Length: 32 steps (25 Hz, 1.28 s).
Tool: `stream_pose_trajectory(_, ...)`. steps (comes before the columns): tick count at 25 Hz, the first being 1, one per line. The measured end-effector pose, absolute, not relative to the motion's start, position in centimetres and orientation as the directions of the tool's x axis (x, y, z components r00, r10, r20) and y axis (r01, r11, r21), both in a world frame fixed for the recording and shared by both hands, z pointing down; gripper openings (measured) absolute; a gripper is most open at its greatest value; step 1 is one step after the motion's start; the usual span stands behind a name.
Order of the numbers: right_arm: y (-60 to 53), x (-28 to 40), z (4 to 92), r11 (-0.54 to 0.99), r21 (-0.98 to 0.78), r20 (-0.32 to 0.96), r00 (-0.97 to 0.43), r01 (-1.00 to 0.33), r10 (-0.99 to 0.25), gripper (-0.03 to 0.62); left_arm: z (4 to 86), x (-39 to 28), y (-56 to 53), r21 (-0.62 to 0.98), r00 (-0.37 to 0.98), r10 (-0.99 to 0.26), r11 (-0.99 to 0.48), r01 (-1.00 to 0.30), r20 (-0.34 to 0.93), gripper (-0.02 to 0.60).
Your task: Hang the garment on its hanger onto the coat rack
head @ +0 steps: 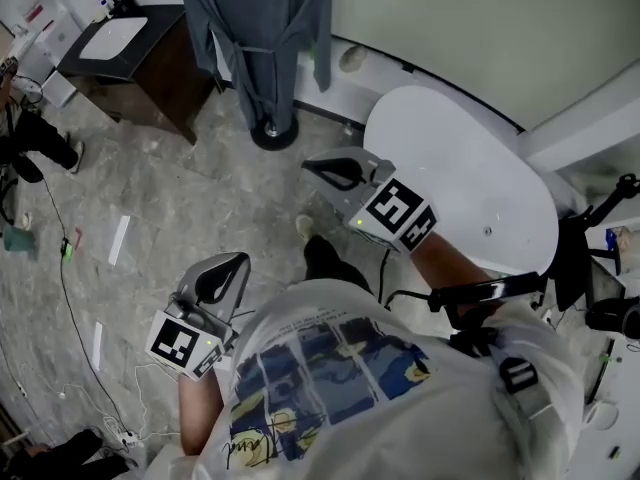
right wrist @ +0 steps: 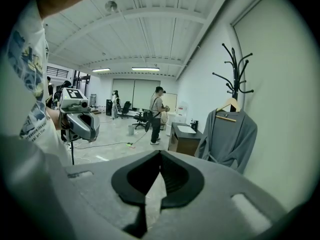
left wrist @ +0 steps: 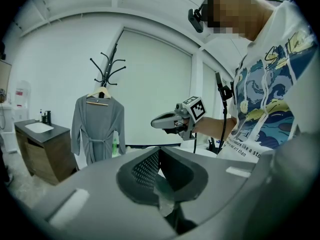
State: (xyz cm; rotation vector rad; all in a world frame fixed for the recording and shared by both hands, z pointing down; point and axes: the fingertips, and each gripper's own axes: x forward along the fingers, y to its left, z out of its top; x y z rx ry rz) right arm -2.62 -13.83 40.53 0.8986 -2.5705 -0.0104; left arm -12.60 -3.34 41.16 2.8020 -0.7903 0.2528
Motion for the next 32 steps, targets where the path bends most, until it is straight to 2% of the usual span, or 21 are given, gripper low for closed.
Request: stream_pose_trajectory(32, -12.2, -4.9, 41.9, 0.838, 0.197, 0.446, -0.714, -0.509, -0.539, 0.002, 41.7, -12.4, -3.9, 0.185, 0.849, -0.478, -0.835, -0.519, 0.225, 0.002)
